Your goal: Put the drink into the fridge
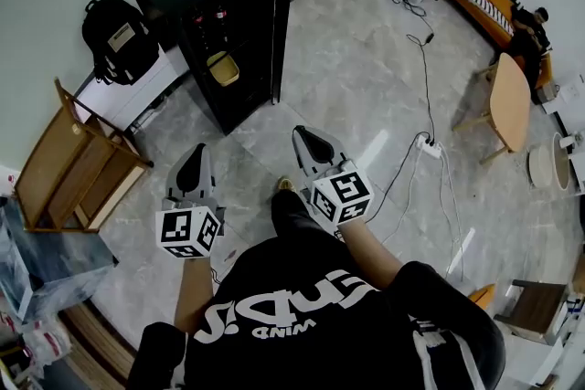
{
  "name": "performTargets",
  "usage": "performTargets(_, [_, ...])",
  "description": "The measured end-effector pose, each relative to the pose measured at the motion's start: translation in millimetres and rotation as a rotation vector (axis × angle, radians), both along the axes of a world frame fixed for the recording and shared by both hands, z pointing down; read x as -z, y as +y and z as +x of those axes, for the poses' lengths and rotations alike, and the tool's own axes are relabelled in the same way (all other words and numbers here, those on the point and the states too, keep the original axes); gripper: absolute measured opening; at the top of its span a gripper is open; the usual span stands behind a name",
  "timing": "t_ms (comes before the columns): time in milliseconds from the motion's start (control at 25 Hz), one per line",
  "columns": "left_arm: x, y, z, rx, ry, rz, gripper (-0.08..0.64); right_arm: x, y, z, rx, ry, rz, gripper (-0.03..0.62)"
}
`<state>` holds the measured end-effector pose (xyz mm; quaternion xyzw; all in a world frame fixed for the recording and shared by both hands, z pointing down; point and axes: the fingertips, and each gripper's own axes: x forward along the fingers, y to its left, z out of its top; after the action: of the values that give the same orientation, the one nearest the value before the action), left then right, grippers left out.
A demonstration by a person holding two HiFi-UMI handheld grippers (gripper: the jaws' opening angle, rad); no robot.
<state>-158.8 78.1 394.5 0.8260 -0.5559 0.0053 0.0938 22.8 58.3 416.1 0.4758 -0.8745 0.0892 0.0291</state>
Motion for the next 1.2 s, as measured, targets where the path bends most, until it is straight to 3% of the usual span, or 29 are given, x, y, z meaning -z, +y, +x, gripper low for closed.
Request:
performTargets(600, [24.8,-166.3,26.4,0.127,-0.020,0.020,0.008,14.1,-180.6,45.8,0.073,-0.014,-0.015,0.015])
performTargets(800, [36.9,-190.4,27.5,0.177,-0.021,0.042,0.008,18.9,-212.6,42.0,0.136,-0.012,-0.006,0.015])
performTargets(1200, [60.7,-216.4,6.6,0.199,-0.006,0.089,0.008,32.4,-237.7,15.9,0.149,-0.035,0.016,0.015])
